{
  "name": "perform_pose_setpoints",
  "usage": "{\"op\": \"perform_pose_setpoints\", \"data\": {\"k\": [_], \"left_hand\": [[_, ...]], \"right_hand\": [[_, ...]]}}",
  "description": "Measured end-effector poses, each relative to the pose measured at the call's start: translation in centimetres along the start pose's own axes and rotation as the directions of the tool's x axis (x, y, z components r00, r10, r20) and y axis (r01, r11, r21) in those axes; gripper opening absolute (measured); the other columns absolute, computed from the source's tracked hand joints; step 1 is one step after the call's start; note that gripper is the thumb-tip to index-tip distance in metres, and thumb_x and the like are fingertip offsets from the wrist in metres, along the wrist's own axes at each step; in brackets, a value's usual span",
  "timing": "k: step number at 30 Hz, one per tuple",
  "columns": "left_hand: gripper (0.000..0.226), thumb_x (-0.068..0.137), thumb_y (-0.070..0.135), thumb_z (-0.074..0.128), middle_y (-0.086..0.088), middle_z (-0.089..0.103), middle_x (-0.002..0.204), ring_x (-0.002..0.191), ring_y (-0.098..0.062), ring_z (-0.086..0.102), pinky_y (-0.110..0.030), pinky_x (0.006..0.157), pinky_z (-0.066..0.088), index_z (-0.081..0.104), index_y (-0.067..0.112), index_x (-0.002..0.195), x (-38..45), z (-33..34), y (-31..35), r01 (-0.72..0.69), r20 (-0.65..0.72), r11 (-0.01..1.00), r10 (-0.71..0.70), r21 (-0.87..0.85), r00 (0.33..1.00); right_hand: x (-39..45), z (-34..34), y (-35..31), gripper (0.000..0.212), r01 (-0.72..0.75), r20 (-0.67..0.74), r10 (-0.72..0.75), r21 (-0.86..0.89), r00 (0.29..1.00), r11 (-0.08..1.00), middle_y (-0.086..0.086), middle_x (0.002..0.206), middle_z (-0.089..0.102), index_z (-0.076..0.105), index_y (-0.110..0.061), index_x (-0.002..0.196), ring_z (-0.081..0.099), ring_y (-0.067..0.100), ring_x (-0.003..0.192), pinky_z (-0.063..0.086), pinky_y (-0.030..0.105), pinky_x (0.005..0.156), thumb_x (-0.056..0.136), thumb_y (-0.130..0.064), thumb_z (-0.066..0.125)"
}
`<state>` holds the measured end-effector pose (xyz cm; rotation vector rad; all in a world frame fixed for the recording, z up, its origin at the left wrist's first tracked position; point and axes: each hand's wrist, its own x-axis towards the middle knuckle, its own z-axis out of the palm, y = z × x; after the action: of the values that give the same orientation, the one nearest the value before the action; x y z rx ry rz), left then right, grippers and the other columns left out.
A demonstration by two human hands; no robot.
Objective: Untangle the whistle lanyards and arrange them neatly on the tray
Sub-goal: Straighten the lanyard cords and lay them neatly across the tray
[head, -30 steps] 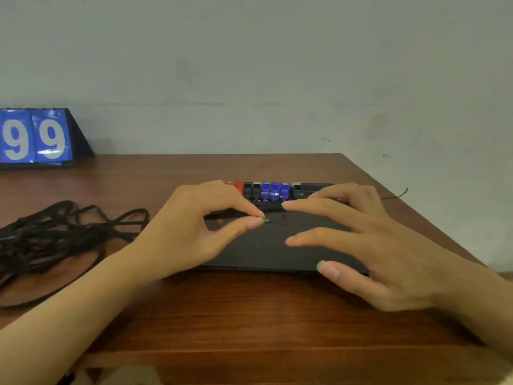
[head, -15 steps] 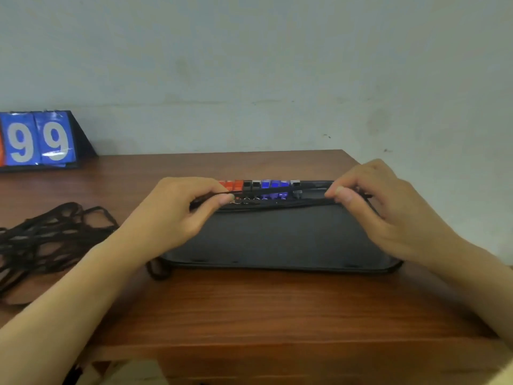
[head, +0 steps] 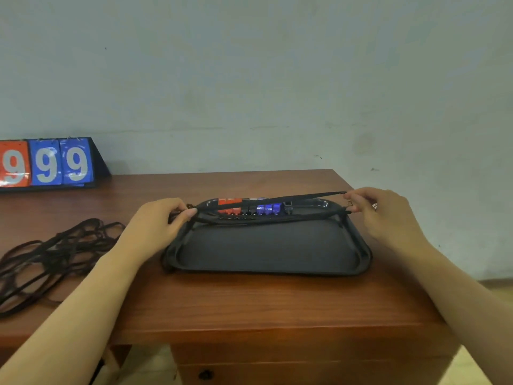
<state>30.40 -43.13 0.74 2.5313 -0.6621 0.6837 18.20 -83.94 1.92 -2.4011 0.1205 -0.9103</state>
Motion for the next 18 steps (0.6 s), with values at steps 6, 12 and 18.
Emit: {"op": "perform_pose_setpoints", "data": {"k": [6,12,18], "left_hand": [[0.029,0.102,0.044,0.046,0.009,0.063,0.068,0.065,-0.008,0.059,-0.035,0.06,0.049,0.063,0.03,0.083,-0.4,-0.2,-0.5,0.062,-0.031,0.998,-0.062,-0.015,0.998],[0.052,0.103,0.055,0.033,0.002,0.063,0.064,0.064,-0.013,0.059,-0.028,0.057,0.039,0.066,0.023,0.079,-0.7,-0.7,0.4,0.196,-0.088,0.979,-0.199,-0.048,0.976],[0.064,0.107,0.049,0.028,-0.004,0.061,0.061,0.059,-0.018,0.056,-0.029,0.057,0.037,0.064,0.014,0.067,-0.7,-0.7,-0.3,0.368,-0.164,0.929,-0.368,-0.033,0.915]], "right_hand": [[0.1,0.2,0.5,0.016,-0.039,0.01,0.039,0.018,0.999,0.999,-0.009,0.069,0.068,0.062,-0.033,0.099,0.059,-0.009,0.074,0.032,0.003,0.065,0.102,-0.021,0.052],[0.0,0.1,1.1,0.017,0.003,-0.061,-0.008,-0.094,0.998,0.996,-0.011,0.068,0.068,0.066,-0.029,0.102,0.061,-0.009,0.064,0.037,0.004,0.055,0.101,-0.018,0.053],[0.3,0.5,2.7,0.018,-0.073,-0.06,0.064,-0.171,0.996,0.983,-0.011,0.072,0.068,0.064,-0.033,0.097,0.061,0.007,0.069,0.042,0.022,0.058,0.099,-0.02,0.051]]}}
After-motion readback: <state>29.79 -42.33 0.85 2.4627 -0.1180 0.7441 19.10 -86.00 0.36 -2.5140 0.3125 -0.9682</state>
